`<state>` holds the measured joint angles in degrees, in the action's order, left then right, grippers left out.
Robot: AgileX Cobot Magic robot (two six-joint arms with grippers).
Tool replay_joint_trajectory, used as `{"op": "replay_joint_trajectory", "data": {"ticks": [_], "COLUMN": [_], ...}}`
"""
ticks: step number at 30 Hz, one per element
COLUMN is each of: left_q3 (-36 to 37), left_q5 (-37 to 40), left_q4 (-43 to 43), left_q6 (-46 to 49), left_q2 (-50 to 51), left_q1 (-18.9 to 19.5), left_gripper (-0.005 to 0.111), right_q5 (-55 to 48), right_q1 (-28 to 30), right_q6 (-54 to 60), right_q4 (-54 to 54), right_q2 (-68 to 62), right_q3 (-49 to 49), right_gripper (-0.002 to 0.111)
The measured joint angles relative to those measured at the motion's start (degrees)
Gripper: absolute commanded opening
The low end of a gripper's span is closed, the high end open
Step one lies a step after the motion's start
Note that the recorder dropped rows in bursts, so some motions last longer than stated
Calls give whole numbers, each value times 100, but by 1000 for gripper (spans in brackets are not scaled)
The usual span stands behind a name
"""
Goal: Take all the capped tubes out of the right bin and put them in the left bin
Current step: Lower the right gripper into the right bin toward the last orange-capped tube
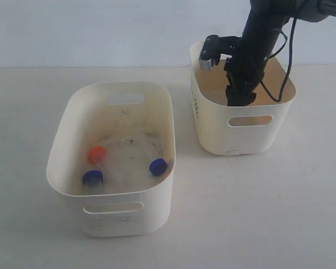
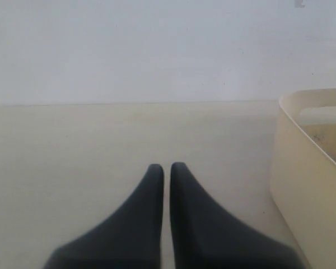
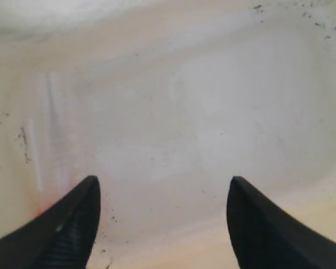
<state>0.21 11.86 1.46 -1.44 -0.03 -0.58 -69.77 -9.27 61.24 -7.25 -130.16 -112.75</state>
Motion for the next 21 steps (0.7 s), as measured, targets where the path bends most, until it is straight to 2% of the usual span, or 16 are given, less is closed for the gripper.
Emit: {"op": "replay_joint_trajectory", "data": {"ticks": [4, 6, 7, 11, 15, 21], "left_q3": [0, 0, 0, 0, 0, 0], "left_q5": [0, 0, 0, 0, 0, 0], "left_q4": [0, 0, 0, 0, 0, 0], "left_q6": [0, 0, 0, 0, 0, 0], "left_q2": [0, 0, 0, 0, 0, 0], "left_q1": [0, 0, 0, 0, 0, 0], "left_gripper": [4, 4, 4, 4, 4, 4], "right_q5": [0, 0, 0, 11, 60, 48], "right_q1": [62, 62, 62, 62, 62, 62], "right_q6": [90, 132, 155, 208, 349, 459], "right_q4": [-118, -214, -226, -497, -322, -268], "right_q2": [27, 27, 27, 27, 27, 27], "right_q3": [0, 0, 0, 220, 685, 786], "right_gripper": [64, 76, 79, 78, 78, 78]}}
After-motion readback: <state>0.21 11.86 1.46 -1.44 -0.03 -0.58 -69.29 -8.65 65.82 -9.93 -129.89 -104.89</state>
